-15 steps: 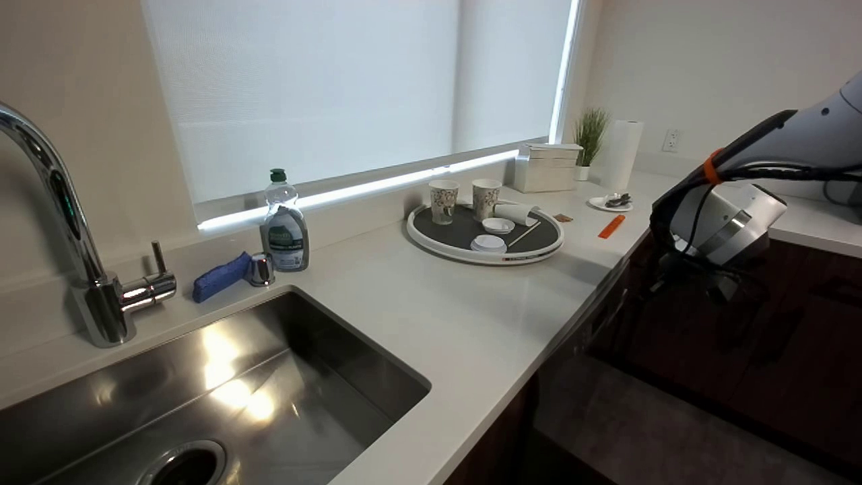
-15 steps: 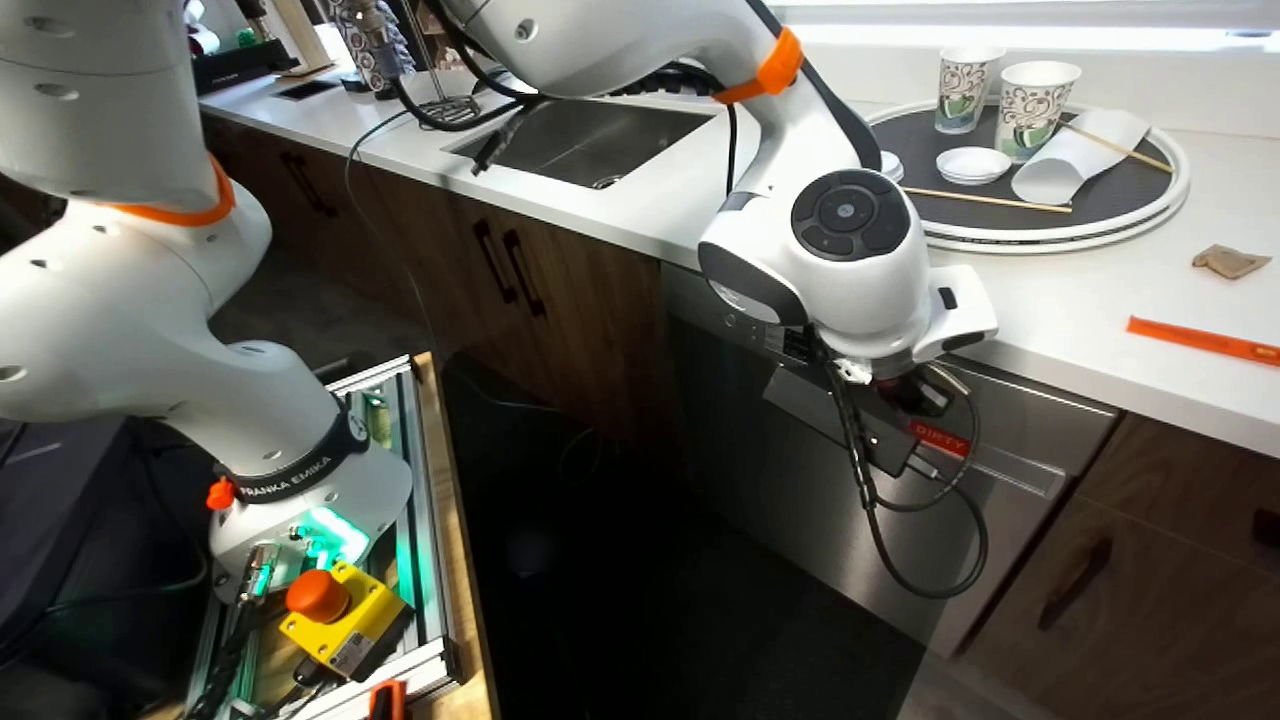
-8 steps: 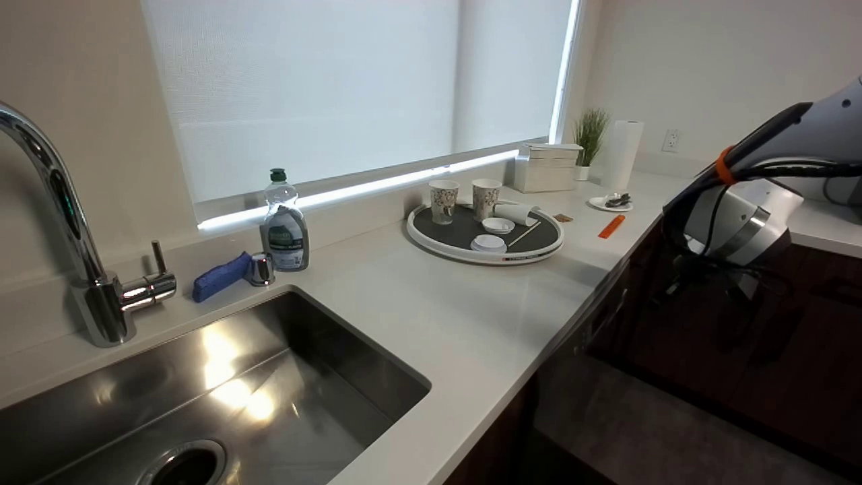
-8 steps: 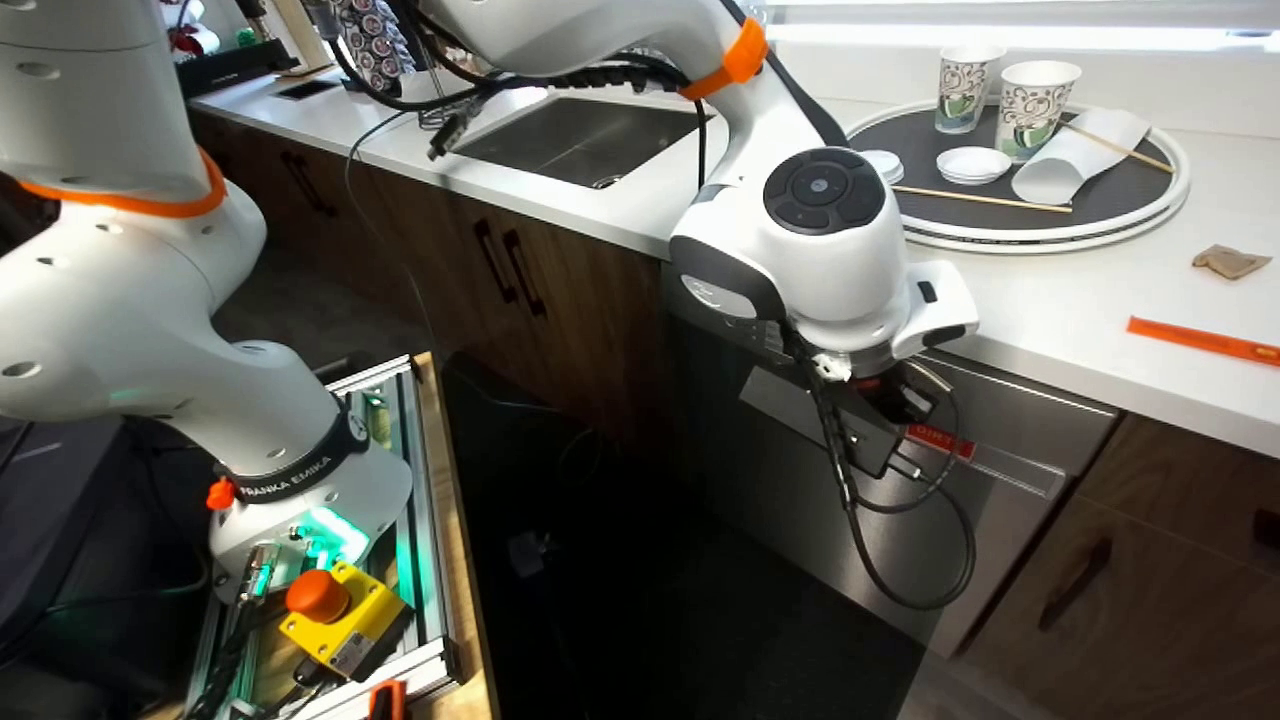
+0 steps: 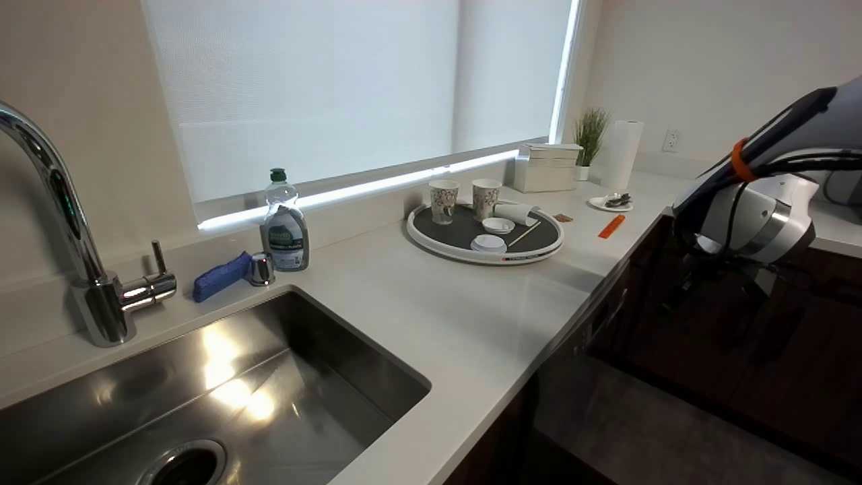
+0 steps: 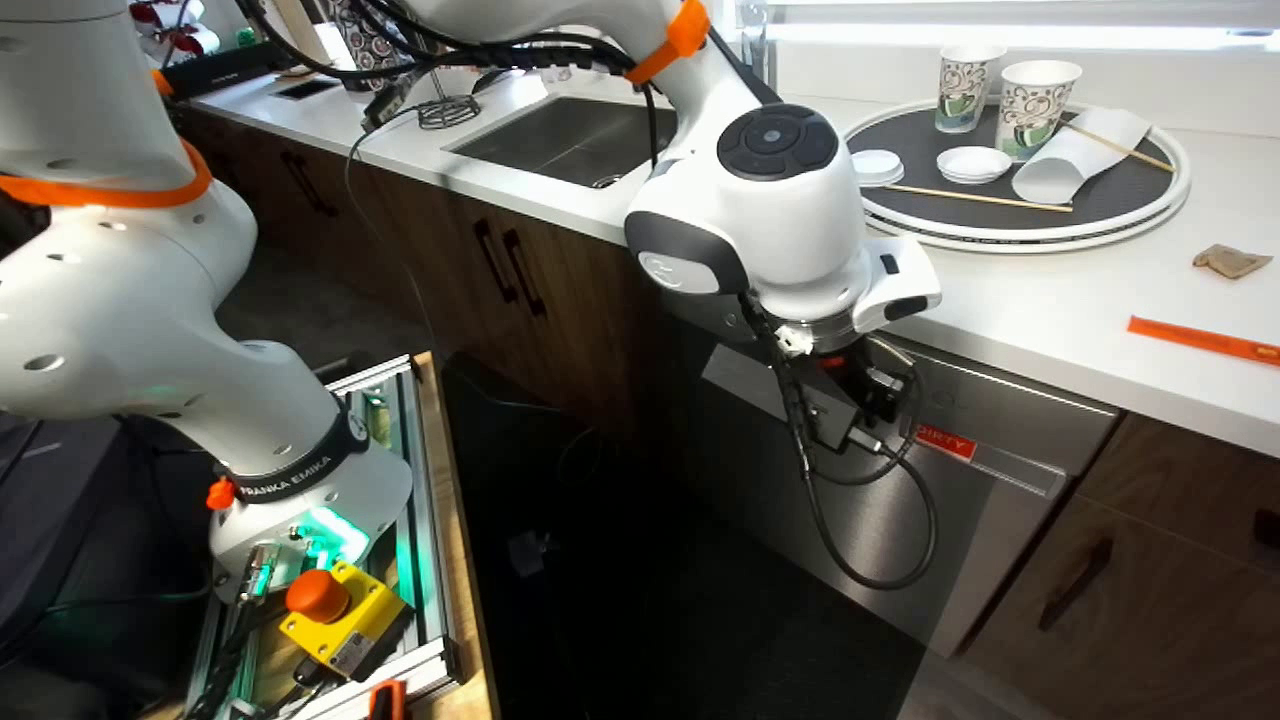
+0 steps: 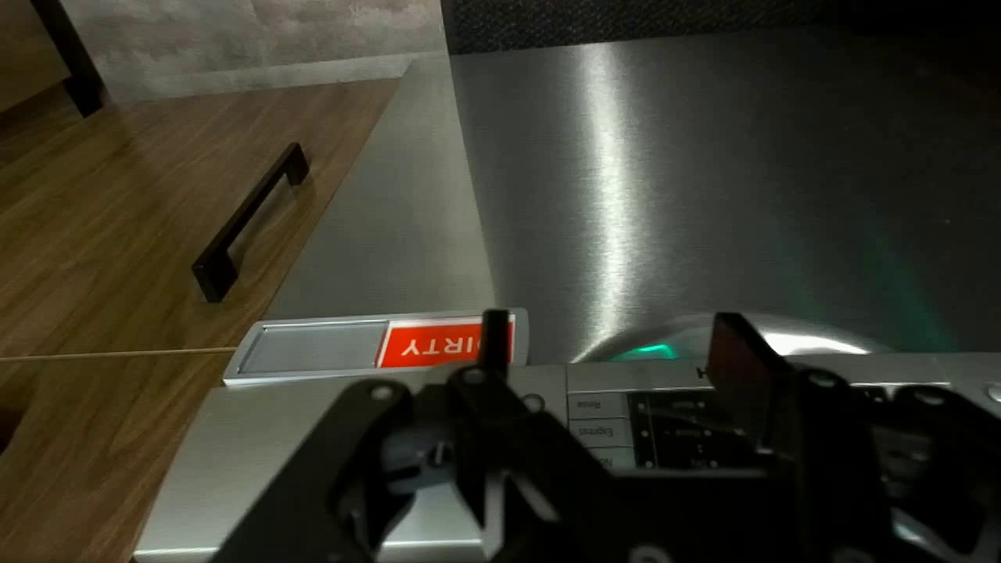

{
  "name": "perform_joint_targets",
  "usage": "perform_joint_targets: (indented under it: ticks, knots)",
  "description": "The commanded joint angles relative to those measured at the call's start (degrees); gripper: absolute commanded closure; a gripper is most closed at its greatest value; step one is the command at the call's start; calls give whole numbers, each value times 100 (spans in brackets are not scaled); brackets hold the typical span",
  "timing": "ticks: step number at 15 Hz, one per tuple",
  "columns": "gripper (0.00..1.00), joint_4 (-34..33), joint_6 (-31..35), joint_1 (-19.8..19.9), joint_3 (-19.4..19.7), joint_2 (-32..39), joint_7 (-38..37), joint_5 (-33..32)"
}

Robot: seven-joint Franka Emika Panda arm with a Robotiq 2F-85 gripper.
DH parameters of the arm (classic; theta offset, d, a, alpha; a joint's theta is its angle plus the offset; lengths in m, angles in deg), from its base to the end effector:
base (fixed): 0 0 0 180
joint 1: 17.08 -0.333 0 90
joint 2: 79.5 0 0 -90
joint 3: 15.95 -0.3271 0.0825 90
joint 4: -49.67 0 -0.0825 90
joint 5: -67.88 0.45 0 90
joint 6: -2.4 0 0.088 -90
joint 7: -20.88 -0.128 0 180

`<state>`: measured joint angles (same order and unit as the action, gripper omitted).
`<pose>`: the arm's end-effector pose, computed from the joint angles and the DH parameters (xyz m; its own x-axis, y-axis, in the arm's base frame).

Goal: Press the big button on the right side of the dishwasher

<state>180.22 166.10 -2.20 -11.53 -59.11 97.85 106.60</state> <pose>0.5434 -0.2247 0.1485 0.8783 0.3670 0.3065 0.3644 -0.9288 0.0679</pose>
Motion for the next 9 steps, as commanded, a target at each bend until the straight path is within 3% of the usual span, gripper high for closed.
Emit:
perform_joint_targets:
  ticks: [1, 9]
  knots:
    - [2, 463, -122, -363, 367, -449, -586, -496]
    - [0, 924, -237, -827, 911, -1039, -1552, -1444]
